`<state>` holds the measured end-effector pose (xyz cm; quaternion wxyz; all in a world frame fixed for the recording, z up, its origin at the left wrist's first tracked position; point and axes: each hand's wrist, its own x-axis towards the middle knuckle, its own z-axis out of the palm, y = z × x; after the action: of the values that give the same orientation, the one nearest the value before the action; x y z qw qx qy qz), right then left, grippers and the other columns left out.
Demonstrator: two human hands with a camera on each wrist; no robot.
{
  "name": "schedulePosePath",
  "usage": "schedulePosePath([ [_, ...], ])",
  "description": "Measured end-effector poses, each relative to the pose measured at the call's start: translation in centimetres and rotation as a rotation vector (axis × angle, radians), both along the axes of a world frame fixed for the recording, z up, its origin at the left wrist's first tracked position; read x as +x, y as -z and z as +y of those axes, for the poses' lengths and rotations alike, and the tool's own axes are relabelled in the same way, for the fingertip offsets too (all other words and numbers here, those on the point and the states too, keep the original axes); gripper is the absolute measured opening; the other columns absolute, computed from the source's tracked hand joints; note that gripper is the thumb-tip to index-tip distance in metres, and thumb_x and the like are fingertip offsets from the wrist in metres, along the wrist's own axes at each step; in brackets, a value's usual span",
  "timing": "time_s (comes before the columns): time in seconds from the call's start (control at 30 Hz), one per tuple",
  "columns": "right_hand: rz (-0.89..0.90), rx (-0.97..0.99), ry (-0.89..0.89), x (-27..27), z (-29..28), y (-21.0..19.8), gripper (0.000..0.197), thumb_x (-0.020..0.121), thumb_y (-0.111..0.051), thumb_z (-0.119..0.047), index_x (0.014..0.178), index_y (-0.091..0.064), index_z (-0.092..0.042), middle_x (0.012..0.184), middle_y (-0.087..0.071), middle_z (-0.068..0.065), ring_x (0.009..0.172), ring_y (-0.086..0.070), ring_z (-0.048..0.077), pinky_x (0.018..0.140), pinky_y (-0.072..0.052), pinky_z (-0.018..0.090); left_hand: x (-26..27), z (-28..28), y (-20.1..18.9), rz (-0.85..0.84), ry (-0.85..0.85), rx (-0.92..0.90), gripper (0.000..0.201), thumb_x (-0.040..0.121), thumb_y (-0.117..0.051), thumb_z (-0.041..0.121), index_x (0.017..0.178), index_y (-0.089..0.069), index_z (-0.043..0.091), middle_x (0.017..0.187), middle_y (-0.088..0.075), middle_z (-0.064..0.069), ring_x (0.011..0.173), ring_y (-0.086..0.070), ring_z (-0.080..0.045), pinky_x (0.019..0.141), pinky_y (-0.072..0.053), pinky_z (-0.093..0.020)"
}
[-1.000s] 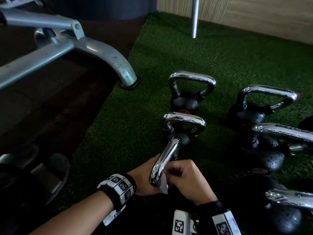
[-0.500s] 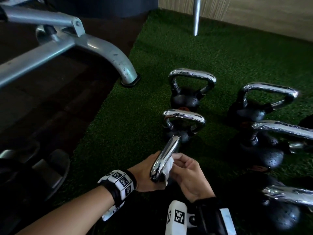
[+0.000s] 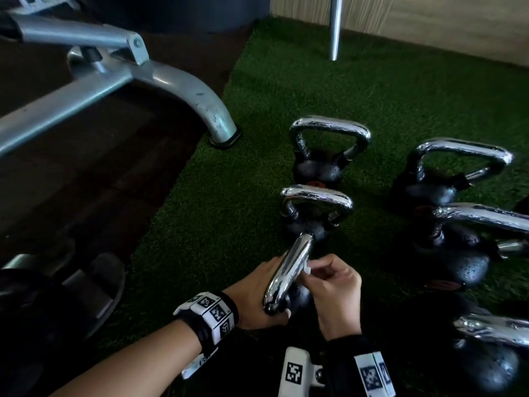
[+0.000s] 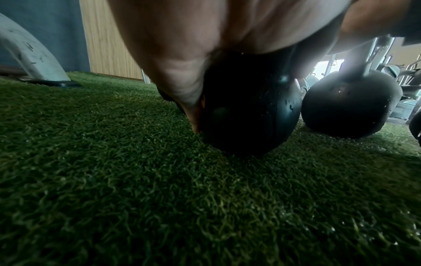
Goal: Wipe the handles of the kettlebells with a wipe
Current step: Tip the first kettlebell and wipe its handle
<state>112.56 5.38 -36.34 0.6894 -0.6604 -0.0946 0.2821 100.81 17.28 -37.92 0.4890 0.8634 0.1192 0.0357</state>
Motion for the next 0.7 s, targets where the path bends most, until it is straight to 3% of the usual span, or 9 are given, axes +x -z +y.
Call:
schedulePosePath([
  [0.07,-0.094,-0.07,0.078,0.6,0.6,0.3,0.035,0.072,-0.079,0.019,0.065,-0.072,-0.015,0.067,-0.074,0.01,0.063,-0.07,0.017,0.062,-0.058,0.031,0.1,-0.1,0.1,0.025,0.012,-0.005,0.094,0.079,-0.082,0.014,0.136,-0.023,0.058,0.142,-0.037,0.011,0.137,-0.04,-0.016,0.117,-0.031,-0.03],
  [0.17,-0.169,-0.196,0.157,1.1,1.4,0.7,0.032,0.069,-0.085,0.007,0.065,-0.072,-0.022,0.065,-0.074,0.003,0.06,-0.069,0.013,0.062,-0.058,0.033,0.1,-0.2,-0.2,0.057,0.024,-0.009,0.082,0.078,-0.078,0.023,0.129,-0.021,0.054,0.142,-0.039,0.005,0.138,-0.041,-0.021,0.116,-0.032,-0.028],
  [0.27,-0.208,-0.329,0.175,0.8,1.6,0.4,0.025,0.068,-0.087,-0.002,0.063,-0.069,-0.019,0.062,-0.072,-0.004,0.057,-0.068,0.01,0.06,-0.058,0.03,0.1,-0.2,0.1,0.041,0.045,0.022,0.094,0.081,-0.082,0.013,0.133,-0.014,0.053,0.142,-0.023,0.029,0.139,-0.031,-0.006,0.118,-0.025,-0.019],
  [0.37,-0.254,-0.379,0.177,0.7,1.6,-0.1,0.022,0.071,-0.083,-0.003,0.065,-0.068,-0.018,0.06,-0.07,-0.007,0.053,-0.063,0.002,0.057,-0.053,0.024,0.0,-0.1,0.4,0.05,0.057,0.025,0.09,0.083,-0.081,0.01,0.13,-0.015,0.051,0.131,-0.017,0.036,0.128,-0.032,0.002,0.105,-0.023,-0.001],
  [0.43,-0.263,-0.389,0.154,0.8,1.5,-0.1,0.021,0.071,-0.081,-0.003,0.065,-0.068,-0.018,0.06,-0.07,-0.008,0.052,-0.062,0.0,0.054,-0.05,0.018,-0.1,-0.1,0.4,0.067,0.058,0.024,0.086,0.084,-0.08,0.013,0.127,-0.017,0.052,0.125,-0.021,0.037,0.125,-0.038,-0.003,0.1,-0.026,-0.002],
  [0.57,-0.271,-0.497,0.098,0.5,1.4,0.2,0.02,0.07,-0.084,-0.008,0.069,-0.066,-0.018,0.063,-0.068,-0.006,0.059,-0.063,0.003,0.052,-0.043,0.01,0.0,0.0,1.1,0.066,0.063,0.036,0.103,0.079,-0.082,0.017,0.138,-0.01,0.061,0.135,-0.015,0.047,0.136,-0.031,0.001,0.114,-0.026,-0.012],
  [0.63,-0.251,-0.526,0.079,0.4,1.3,-0.1,0.023,0.071,-0.083,-0.008,0.082,-0.066,-0.02,0.067,-0.069,-0.006,0.066,-0.066,0.005,0.053,-0.042,0.01,0.1,0.2,1.2,0.049,0.084,0.039,0.107,0.078,-0.082,0.016,0.139,-0.008,0.063,0.139,-0.016,0.043,0.139,-0.03,0.0,0.117,-0.026,-0.015],
  [0.7,-0.291,-0.491,0.028,0.6,0.9,-0.4,0.044,0.07,-0.082,-0.004,0.105,-0.064,-0.024,0.068,-0.069,-0.005,0.065,-0.066,0.001,0.057,-0.048,0.013,0.0,0.2,1.2,0.066,0.091,0.045,0.104,0.078,-0.082,0.014,0.142,-0.011,0.055,0.142,-0.018,0.035,0.139,-0.028,0.001,0.118,-0.024,-0.013],
])
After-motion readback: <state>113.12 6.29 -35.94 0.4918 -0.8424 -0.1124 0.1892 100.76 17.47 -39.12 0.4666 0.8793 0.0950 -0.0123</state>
